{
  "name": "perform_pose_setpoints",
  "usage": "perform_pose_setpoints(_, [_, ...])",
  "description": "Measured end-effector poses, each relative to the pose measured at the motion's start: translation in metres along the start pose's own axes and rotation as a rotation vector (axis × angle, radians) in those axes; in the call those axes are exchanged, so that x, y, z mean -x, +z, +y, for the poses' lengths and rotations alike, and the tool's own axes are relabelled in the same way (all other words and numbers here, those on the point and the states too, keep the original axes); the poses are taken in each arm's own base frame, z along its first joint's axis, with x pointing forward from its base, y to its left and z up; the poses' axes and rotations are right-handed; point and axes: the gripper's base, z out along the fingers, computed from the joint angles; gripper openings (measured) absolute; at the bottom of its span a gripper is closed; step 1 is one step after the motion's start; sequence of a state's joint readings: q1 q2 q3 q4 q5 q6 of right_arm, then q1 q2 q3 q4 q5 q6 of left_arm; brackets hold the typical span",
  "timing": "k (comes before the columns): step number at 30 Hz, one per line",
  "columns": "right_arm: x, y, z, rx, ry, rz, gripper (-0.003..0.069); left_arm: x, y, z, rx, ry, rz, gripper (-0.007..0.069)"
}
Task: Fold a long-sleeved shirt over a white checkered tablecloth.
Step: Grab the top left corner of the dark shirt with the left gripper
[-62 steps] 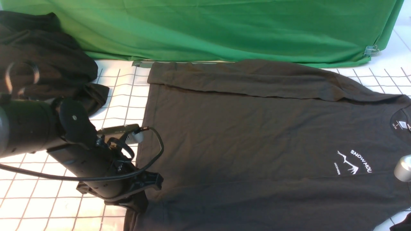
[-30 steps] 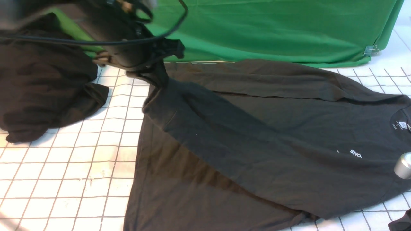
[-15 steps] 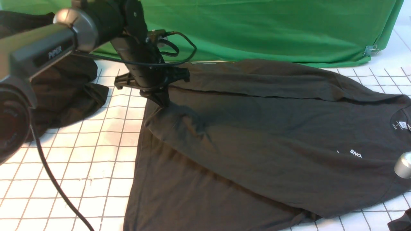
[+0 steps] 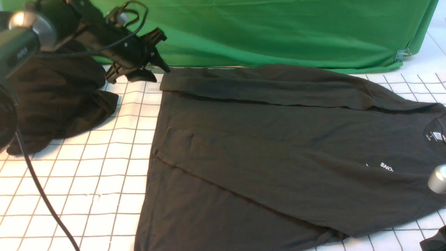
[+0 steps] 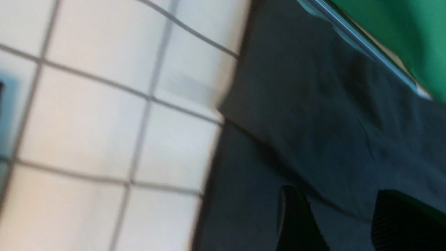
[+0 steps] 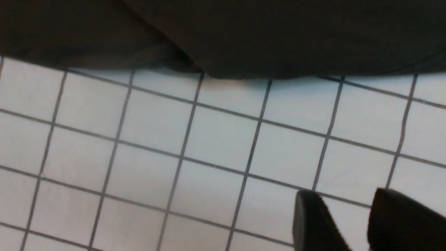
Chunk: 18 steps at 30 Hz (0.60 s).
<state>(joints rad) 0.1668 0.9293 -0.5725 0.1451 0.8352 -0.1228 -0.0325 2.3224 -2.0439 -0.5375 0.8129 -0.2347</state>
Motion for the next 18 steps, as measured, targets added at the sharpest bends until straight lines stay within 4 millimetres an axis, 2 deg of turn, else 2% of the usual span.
perform_pose_setpoints(3, [0.000,0.000,0.000,0.000,0.003,0.000,0.0235,0.003,0.019,0.012,0.003,-0.019,-0.039,0.0295])
perform_pose_setpoints(4, [0.000,0.000,0.000,0.000,0.003,0.000,0.0235,0.003,0.019,0.012,0.001,-0.021,-0.043,0.0295])
perform_pose_setpoints(5, [0.000,0.000,0.000,0.000,0.004,0.000,0.0235,0.003,0.028,0.016,0.000,-0.024,-0.058,0.0288])
perform_pose_setpoints(10, [0.000,0.000,0.000,0.001,0.024,0.000,0.0239,0.000,0.051,0.026,0.004,-0.048,-0.097,0.0274])
perform_pose_setpoints(18, [0.000,0.000,0.000,0.000,0.061,-0.004,0.0239,0.002,0.059,0.028,-0.027,-0.088,-0.125,0.0273])
